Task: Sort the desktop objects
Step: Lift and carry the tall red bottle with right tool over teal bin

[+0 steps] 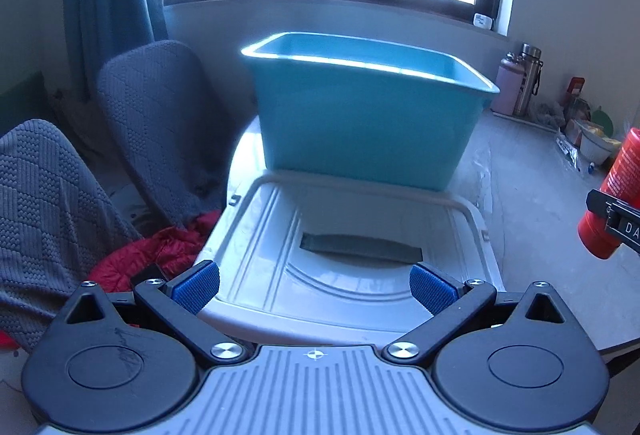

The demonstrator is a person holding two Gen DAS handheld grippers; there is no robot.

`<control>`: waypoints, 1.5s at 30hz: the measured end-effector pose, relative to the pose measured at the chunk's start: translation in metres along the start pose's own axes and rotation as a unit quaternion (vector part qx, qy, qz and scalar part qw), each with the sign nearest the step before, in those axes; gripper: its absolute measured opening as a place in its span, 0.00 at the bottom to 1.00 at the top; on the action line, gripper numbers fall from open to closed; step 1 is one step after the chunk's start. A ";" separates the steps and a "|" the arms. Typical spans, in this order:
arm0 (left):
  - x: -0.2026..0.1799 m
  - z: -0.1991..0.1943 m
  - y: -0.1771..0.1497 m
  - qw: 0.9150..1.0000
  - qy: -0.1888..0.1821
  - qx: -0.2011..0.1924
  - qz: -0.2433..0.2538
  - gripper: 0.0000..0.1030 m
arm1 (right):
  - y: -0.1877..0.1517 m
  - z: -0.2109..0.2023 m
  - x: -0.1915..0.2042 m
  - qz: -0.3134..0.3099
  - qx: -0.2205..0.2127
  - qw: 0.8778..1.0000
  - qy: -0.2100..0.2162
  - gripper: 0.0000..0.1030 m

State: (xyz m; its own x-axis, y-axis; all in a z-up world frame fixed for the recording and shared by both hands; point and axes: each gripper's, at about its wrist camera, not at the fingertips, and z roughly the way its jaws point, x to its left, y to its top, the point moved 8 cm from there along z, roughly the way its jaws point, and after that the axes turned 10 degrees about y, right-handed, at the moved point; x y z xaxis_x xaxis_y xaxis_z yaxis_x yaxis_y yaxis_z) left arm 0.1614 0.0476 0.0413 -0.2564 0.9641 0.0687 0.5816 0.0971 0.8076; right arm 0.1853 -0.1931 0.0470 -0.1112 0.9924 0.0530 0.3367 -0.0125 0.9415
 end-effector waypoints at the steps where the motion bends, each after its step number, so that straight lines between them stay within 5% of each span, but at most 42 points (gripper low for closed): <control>1: 0.002 -0.002 0.002 1.000 0.001 -0.001 -0.001 1.00 | 0.003 -0.001 0.002 0.000 -0.001 1.000 0.003 0.47; 15: 0.021 -0.001 0.075 0.999 0.022 -0.021 0.013 1.00 | 0.071 0.029 0.047 -0.017 -0.031 0.999 0.035 0.48; 27: 0.037 0.045 0.149 0.999 0.030 -0.025 0.031 1.00 | 0.137 0.089 0.101 -0.030 -0.063 0.996 0.046 0.48; 45: 0.062 0.118 0.192 0.999 0.012 -0.004 0.053 1.00 | 0.141 0.161 0.130 -0.027 -0.027 0.999 0.025 0.48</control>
State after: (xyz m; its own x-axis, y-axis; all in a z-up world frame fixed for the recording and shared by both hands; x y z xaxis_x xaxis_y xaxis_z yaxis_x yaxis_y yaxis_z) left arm 0.3485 0.1548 0.1310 -0.2128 0.9627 0.1672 0.5998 -0.0064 0.8001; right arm 0.3693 -0.0464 0.1332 -0.1743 0.9846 0.0166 0.2774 0.0330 0.9602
